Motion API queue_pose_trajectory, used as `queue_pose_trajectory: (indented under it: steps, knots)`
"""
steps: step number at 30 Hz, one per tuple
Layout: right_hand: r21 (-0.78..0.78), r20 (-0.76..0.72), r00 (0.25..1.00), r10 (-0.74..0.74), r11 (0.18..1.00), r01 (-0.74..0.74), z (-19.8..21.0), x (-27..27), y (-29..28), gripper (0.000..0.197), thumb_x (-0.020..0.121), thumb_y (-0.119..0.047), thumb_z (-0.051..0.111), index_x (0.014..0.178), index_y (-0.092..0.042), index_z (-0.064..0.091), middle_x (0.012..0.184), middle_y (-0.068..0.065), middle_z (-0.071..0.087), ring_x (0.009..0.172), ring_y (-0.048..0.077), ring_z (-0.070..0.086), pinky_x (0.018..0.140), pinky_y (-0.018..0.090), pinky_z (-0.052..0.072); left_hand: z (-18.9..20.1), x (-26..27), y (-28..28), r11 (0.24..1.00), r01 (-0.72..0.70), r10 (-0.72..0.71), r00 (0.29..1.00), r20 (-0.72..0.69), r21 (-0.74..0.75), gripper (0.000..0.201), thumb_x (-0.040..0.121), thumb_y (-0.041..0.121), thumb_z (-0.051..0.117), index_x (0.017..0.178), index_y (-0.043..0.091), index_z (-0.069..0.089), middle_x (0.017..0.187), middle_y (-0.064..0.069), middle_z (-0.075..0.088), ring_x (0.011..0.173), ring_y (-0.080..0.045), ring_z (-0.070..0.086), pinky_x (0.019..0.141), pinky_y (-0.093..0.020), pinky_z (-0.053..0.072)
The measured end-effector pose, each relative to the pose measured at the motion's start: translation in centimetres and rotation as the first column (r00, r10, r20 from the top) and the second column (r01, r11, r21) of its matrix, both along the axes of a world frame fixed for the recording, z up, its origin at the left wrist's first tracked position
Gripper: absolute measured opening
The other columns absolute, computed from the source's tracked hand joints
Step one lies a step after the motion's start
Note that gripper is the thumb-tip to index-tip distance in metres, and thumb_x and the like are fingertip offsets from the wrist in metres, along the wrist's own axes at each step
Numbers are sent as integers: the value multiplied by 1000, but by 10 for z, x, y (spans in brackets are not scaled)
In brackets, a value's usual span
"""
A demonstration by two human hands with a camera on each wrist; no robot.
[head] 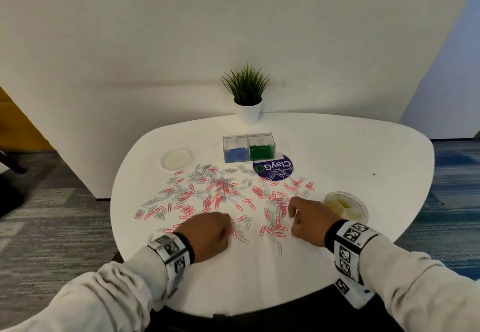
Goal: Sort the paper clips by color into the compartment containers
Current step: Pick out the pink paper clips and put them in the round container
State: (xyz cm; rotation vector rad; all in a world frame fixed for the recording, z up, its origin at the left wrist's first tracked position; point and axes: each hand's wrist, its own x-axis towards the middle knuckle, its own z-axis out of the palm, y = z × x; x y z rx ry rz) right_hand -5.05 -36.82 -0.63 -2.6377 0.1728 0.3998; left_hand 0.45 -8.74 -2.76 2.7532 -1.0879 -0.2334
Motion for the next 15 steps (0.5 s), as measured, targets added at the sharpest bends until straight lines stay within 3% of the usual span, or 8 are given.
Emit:
queue_pose_trajectory:
  steps: [2, 4, 6, 8, 10, 12, 15]
  knots:
    - [137, -6, 996, -86, 987, 86, 3, 2, -2, 18, 82, -11, 54, 91, -27, 55, 83, -1, 67, 69, 17, 66, 66, 36, 58, 12, 8, 8, 964, -224, 193, 960, -205, -142, 8, 89, 23, 52, 95, 27, 56, 83, 7, 63, 72, -13, 60, 64, -26, 49]
    - [133, 5, 994, -106, 986, 104, 3, 4, -4, 20, 82, -6, 48, 85, -23, 58, 86, 1, 65, 70, 19, 66, 69, 39, 60, 17, 12, 14, 858, -437, 299, 852, -430, -269, 16, 89, 15, 51, 97, 25, 60, 77, 3, 67, 62, -11, 65, 56, -26, 52]
    - [104, -23, 995, -94, 990, 95, 2, 4, -5, 16, 82, -7, 48, 82, -20, 57, 88, 0, 65, 72, 19, 67, 70, 37, 58, 18, 14, 17, 803, -540, 348, 769, -537, -253, 19, 92, 12, 48, 90, 18, 66, 69, -2, 70, 54, -13, 63, 58, -32, 55]
    - [3, -58, 998, -24, 1000, 25, 1, 3, -5, 9, 83, -14, 54, 88, -21, 57, 93, -4, 63, 82, 18, 64, 74, 33, 54, 14, 13, 16, 807, -559, 374, 732, -569, -191, 18, 93, 14, 50, 87, 13, 67, 67, -3, 71, 53, -13, 61, 62, -35, 56]
    - [-178, -71, 990, 118, 975, -129, -4, 1, -6, 11, 88, -22, 57, 99, -23, 57, 100, -6, 58, 90, 16, 57, 77, 28, 48, 9, 12, 14, 861, -483, 351, 792, -500, -161, 13, 90, 17, 54, 88, 14, 67, 73, 3, 70, 61, -10, 61, 60, -27, 52]
    - [-274, -53, 969, 243, 929, -248, -13, -1, -5, 16, 92, -24, 55, 107, -22, 57, 103, -4, 52, 91, 16, 52, 75, 26, 42, 4, 11, 10, 950, -300, 261, 915, -308, -83, 8, 91, 23, 57, 90, 20, 65, 85, 14, 61, 79, -8, 58, 64, -13, 40]
    - [-276, -17, 942, 335, 904, -327, -25, -2, -5, 17, 92, -15, 50, 104, -22, 60, 98, -5, 51, 86, 16, 49, 74, 27, 41, -3, 7, 3, 991, -132, 135, 981, -139, 31, 24, 95, 41, 57, 115, 29, 63, 104, 10, 51, 97, -10, 52, 82, -19, 39]
